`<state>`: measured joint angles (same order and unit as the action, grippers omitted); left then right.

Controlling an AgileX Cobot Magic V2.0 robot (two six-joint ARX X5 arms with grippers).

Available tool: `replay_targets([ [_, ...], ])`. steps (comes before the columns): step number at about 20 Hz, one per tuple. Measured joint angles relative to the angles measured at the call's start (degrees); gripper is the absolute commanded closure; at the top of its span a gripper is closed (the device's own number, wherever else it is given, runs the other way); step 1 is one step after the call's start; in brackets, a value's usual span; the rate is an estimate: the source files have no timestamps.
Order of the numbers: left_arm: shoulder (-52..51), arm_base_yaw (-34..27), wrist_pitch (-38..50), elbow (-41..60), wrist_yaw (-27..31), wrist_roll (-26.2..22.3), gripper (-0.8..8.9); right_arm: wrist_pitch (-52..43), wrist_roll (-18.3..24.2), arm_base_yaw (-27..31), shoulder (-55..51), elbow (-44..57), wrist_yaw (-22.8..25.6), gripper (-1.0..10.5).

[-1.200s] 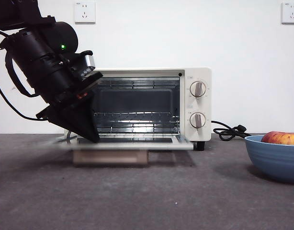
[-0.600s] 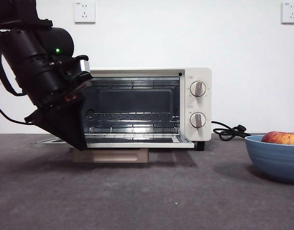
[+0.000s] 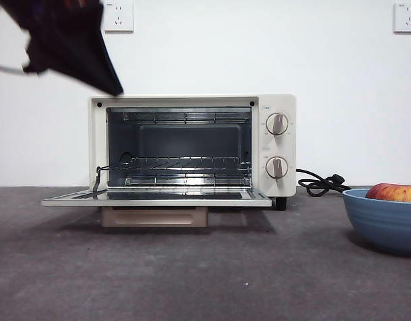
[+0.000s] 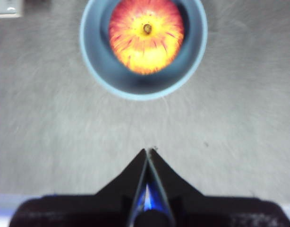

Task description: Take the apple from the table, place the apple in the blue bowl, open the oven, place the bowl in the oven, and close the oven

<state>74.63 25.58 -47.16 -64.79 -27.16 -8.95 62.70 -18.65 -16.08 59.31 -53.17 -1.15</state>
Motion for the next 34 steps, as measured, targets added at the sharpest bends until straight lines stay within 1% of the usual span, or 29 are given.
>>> replay_targets([
  [4, -8.2, 2.7, -6.0, 0.0, 0.0, 0.0, 8.19, -6.4, -0.7, 5.6, 4.6, 0.3, -0.2, 9.5],
  [6, -11.9, 3.1, -7.9, 0.0, 0.0, 0.3, 8.19, -7.4, -0.4, 8.8, 7.3, 0.3, -1.2, 9.2],
  [8, -15.2, 3.1, -9.2, 0.0, 0.0, 0.7, 8.19, -7.8, 0.3, 11.6, 10.4, 0.3, -3.5, 7.8],
  [9, -16.7, 3.1, -9.7, 0.0, 0.0, 0.7, 8.19, -8.6, 0.5, 12.5, 11.8, 0.3, -4.0, 7.5],
  [10, -18.0, 3.1, -10.3, 0.0, 0.0, 0.8, 8.19, -9.2, 0.6, 13.3, 13.0, 0.3, -4.2, 7.5],
  [13, -21.1, 3.1, -12.2, 0.0, 0.0, 1.1, 8.19, -10.5, 0.7, 13.9, 15.4, 0.3, -4.3, 7.5],
  [18, -22.7, 3.1, -15.1, 0.0, 0.0, 1.5, 8.19, -13.3, 0.7, 13.9, 19.5, 0.3, -4.2, 7.5],
  [22, -22.9, 3.1, -16.0, 0.0, 0.0, 1.5, 8.19, -15.1, 0.5, 13.9, 22.9, 0.3, -3.4, 7.6],
  [23, -23.0, 3.1, -16.2, 0.0, 0.0, 1.5, 8.19, -15.6, 0.5, 13.9, 23.5, 0.3, -3.4, 7.9],
  [24, -23.1, 3.1, -16.3, 0.0, 0.0, 1.5, 8.19, -16.3, 0.4, 13.9, 24.1, 0.3, -3.4, 8.9],
  [25, -23.2, 3.1, -16.3, 0.0, 0.0, 1.5, 8.19, -16.5, 0.4, 13.9, 24.2, 0.3, -3.4, 9.6],
  [31, -23.4, 3.2, -16.7, 0.0, 0.0, 1.6, 8.19, -17.0, -0.4, 13.9, 24.2, 0.3, -3.5, 9.6],
  [33, -23.5, 3.1, -16.8, 0.0, 0.0, 1.6, 8.19, -16.9, -1.3, 13.9, 24.3, 0.3, -5.0, 9.6],
  [34, -23.6, 3.1, -17.4, 0.0, 0.0, 1.6, 8.19, -16.3, -1.8, 13.9, 24.5, 0.0, -7.2, 9.6],
])
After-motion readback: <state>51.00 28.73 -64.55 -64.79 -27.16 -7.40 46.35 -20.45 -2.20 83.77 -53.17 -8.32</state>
